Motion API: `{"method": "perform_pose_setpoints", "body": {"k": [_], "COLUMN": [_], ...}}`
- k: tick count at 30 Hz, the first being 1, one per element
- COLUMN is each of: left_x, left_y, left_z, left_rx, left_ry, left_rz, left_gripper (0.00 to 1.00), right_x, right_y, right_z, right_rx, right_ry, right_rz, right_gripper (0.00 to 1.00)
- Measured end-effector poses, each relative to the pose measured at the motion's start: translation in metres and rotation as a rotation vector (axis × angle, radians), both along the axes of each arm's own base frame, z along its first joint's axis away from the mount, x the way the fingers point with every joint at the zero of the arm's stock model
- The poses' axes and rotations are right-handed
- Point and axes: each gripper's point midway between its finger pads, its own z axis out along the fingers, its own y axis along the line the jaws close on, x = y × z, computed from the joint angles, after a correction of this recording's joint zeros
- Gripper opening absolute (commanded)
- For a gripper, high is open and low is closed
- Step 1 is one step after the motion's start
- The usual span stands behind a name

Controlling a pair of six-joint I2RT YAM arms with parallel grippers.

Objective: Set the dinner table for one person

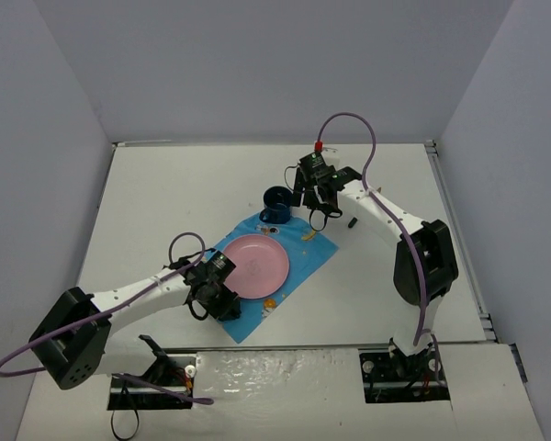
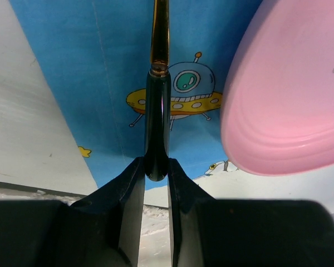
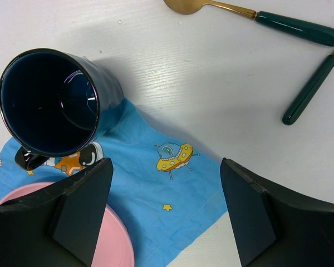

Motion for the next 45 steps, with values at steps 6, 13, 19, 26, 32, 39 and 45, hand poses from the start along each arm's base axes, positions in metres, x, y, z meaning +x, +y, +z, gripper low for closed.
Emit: {"method": "perform_pose_setpoints", "body": {"k": [6,13,19,26,32,39,45], "left_x": [0.002,-0.004,-0.007,-0.008,-0.008,-0.008,-0.009], "left_y": [-0.003,0.002,0.008,0.003,-0.004,-0.009,-0.006], "left_z": [-0.002,0.005,0.01,-0.003,-0.008,-0.001,0.005], "left_rx": [0.014,-0.021,-0.029,-0.033,-0.049,-0.112,-0.125], "left_ry": [0.018,-0.011,-0.032,-0.006,0.017,-0.025,-0.05], "left_rz": [-0.024,-0.002,0.025,0.017,0.006,0.014,0.021], "left_gripper": [0.0,0.0,0.0,0.0,0.13,0.76,0.83], "right_x": [0.0,0.002,0.002,0.001,0.001,0.002,0.002], "right_y": [0.0,-0.001,0.0,0.001,0.001,0.001,0.001], "right_z": [0.0,-0.006,-0.009,-0.009,-0.009,-0.009,-0.01], "right_rx": [-0.001,-0.002,0.001,0.005,0.006,0.006,0.006], "right_ry": [0.0,0.011,0.019,0.021,0.021,0.019,0.018], "right_rz": [-0.001,-0.003,0.0,0.004,0.004,0.005,0.005], "right_gripper": [0.74,0.74,0.73,0.73,0.73,0.72,0.72]}}
